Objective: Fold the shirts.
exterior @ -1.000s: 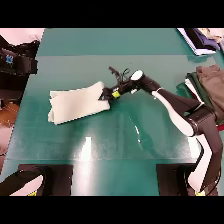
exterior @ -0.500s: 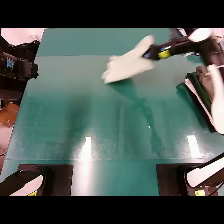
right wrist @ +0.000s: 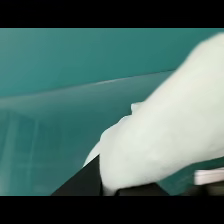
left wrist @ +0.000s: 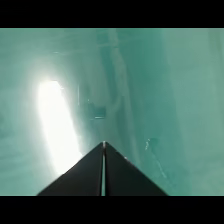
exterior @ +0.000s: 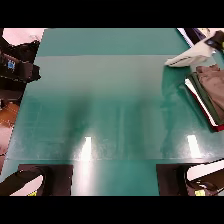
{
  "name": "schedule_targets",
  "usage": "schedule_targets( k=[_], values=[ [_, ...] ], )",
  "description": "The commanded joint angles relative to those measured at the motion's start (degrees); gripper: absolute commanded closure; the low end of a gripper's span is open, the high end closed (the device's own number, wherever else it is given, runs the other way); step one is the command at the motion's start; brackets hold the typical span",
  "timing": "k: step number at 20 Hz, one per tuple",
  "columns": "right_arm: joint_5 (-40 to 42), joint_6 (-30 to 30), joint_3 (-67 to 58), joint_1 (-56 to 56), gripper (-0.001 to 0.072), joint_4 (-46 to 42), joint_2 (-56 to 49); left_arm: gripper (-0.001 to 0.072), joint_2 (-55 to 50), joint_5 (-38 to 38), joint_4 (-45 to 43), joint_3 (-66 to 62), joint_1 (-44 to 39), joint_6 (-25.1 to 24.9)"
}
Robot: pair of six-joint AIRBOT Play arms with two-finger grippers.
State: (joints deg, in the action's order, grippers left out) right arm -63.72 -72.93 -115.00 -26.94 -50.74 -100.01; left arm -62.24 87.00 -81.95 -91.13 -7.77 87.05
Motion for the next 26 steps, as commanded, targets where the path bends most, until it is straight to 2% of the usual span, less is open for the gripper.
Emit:
schedule_targets(
  k=[1, 5, 9, 14, 17, 22, 26],
  values=[
    [3.3, 0.9, -1.3, -5.9, 0.0697, 0.2, 0.0, 0.0683, 0.0, 0.0, 1.7, 0.0, 0.1, 1.5],
    [4.5, 2.6, -4.4, -8.3, 0.0697, 0.2, 1.6, 0.0683, 0.0, 0.0, 2.2, 0.0, 0.1, 1.5],
    [9.5, 3.1, 1.7, -9.5, 0.0697, 0.1, 8.7, 0.0683, 0.0, 0.0, 3.0, 0.0, 0.1, 1.5],
    [4.5, 4.5, 1.7, -9.6, 0.0697, -0.7, 14.1, 0.0683, 0.0, 0.1, 3.1, 0.0, 0.1, 1.4],
    [-3.0, 3.7, 1.7, -9.5, 0.0696, -5.0, 15.8, 0.0683, 0.0, 0.0, 3.1, 0.0, 0.1, 1.4],
    [-15.3, -10.3, 1.7, -9.6, 0.0695, -21.5, 18.1, 0.0683, 0.0, 0.0, 3.1, 0.0, 0.1, 0.2],
    [-25.2, -17.2, 1.7, -9.8, 0.0694, -33.0, 19.5, 0.0683, 0.0, -0.3, 3.1, 0.0, 0.1, -0.5]
  ],
)
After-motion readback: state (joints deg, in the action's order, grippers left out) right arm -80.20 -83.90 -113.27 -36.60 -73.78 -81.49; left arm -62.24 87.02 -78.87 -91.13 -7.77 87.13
